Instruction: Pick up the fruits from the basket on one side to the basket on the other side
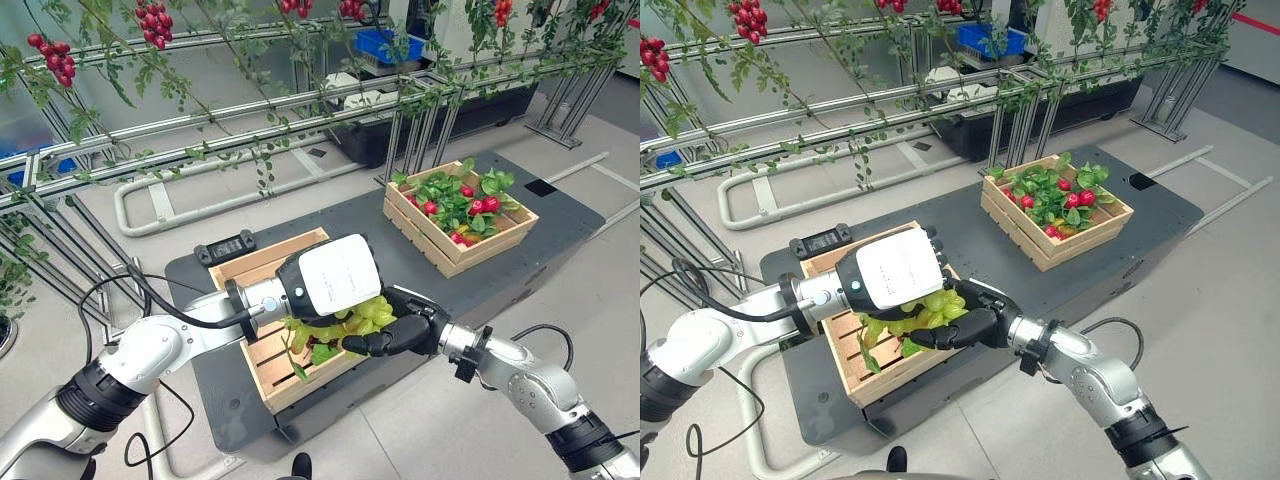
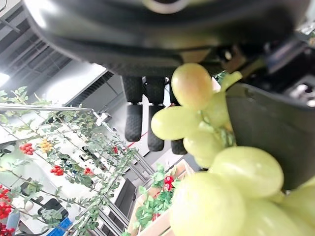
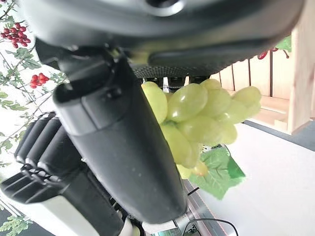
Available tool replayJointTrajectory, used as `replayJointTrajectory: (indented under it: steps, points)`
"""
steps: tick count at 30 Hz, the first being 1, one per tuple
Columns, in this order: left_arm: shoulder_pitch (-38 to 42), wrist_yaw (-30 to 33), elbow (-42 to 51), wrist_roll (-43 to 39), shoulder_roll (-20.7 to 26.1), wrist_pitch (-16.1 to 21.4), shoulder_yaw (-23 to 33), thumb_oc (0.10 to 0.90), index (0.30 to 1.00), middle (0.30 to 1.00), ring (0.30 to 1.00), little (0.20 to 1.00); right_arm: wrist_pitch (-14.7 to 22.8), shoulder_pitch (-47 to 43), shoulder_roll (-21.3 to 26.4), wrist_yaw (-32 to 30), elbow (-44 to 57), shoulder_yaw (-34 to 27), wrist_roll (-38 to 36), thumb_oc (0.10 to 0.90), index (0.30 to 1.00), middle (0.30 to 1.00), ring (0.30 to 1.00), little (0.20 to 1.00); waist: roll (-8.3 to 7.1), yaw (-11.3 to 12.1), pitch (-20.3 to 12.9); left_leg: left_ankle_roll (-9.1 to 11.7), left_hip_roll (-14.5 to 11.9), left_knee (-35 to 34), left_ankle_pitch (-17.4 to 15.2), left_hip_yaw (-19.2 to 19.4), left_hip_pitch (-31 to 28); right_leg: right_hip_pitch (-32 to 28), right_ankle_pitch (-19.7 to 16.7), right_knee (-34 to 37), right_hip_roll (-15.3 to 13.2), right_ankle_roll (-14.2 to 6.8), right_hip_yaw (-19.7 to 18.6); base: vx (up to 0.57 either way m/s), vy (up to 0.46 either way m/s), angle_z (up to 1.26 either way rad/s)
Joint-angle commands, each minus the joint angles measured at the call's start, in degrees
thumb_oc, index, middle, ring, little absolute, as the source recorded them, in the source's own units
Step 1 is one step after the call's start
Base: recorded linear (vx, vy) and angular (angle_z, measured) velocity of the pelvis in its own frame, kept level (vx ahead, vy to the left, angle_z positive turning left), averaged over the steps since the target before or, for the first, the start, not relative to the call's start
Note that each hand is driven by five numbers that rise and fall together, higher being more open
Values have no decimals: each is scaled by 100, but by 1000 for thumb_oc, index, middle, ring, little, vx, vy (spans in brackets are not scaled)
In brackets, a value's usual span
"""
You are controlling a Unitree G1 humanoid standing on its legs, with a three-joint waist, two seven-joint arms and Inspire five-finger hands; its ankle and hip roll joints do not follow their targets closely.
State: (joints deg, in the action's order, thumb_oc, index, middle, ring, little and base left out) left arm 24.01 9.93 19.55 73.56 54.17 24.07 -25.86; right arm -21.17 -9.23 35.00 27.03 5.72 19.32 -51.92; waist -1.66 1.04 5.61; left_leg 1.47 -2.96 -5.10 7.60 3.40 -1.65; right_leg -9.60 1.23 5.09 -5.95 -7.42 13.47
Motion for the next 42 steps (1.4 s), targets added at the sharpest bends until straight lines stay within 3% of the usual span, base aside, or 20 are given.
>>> replayJointTrajectory:
  steps: [1,3,20,24,25,26,33,38,42]
  points:
    - [815,749,1,-440,-589,-744,626,400,300,300,300,300,132,-539,-300,256,193,366,-1,568,552,552,552,552,-110,45,-413,187,17,10,-1014,59,-635,233,-288,-9,-62,-73,-44,0,0,0]
    - [791,788,24,-423,-616,-738,638,400,300,300,300,300,126,-528,-317,222,169,400,61,400,300,300,300,300,-114,46,-419,186,19,10,-1014,62,-630,237,-284,-9,-60,-73,-50,0,0,0]
    - [715,872,118,-517,-831,-733,790,400,300,300,300,300,436,-478,-449,-161,39,276,-76,400,300,300,300,300,-130,44,-421,183,21,10,-1018,62,-629,247,-287,-9,-55,-75,-59,0,0,0]
    - [676,890,63,-774,-827,-858,892,560,540,540,540,540,609,-438,-498,-340,8,156,-184,400,300,300,300,300,-125,39,-426,187,12,10,-1017,71,-622,258,-288,-9,-52,-72,-61,0,0,0]
    - [654,874,43,-911,-827,-883,933,648,672,672,672,672,657,-418,-506,-386,14,100,-241,400,300,300,300,300,-124,37,-425,188,9,10,-1016,72,-620,262,-288,-9,-50,-72,-63,0,0,0]
    - [614,848,45,-1074,-816,-897,998,800,900,900,900,900,718,-386,-514,-441,25,31,-270,400,300,300,300,300,-124,40,-423,190,6,10,-1016,71,-615,265,-287,-9,-48,-72,-61,0,0,0]
    - [207,341,-55,-2311,-624,-900,1475,800,900,900,900,900,960,-126,-535,-617,168,-470,-332,400,300,300,300,300,-106,31,-429,185,-13,10,-1018,54,-601,286,-270,-9,-7,-54,-100,0,0,0]
    - [-369,-412,-226,-4304,-384,-873,1967,800,900,900,900,900,1036,192,-540,-670,293,-919,-373,400,300,300,300,300,-84,52,-418,170,-19,10,-998,15,-568,321,-250,-9,51,-33,-163,-1,-53,-2]
    - [-979,-1495,-332,-5975,-264,-854,2411,800,900,900,900,900,1000,454,-620,-641,392,-1236,-251,400,300,300,300,300,-51,88,-375,172,-46,10,-946,8,-527,376,-246,-9,104,-10,-196,-22,-79,-1]
